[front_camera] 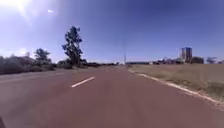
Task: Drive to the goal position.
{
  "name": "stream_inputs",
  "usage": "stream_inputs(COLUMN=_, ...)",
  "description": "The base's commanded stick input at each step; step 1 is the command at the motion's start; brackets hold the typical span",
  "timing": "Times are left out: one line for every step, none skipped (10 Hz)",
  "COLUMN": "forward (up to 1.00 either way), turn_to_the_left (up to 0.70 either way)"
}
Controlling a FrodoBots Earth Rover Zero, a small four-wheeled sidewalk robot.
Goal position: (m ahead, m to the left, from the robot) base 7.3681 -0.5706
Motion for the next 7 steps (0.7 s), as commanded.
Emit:
stream_inputs(forward=1.0, turn_to_the_left=-0.17)
stream_inputs(forward=1.0, turn_to_the_left=-0.27)
stream_inputs(forward=1.0, turn_to_the_left=-0.37)
stream_inputs(forward=1.0, turn_to_the_left=-0.4)
stream_inputs(forward=1.0, turn_to_the_left=-0.4)
stream_inputs(forward=1.0, turn_to_the_left=-0.24)
stream_inputs(forward=1.0, turn_to_the_left=-0.02)
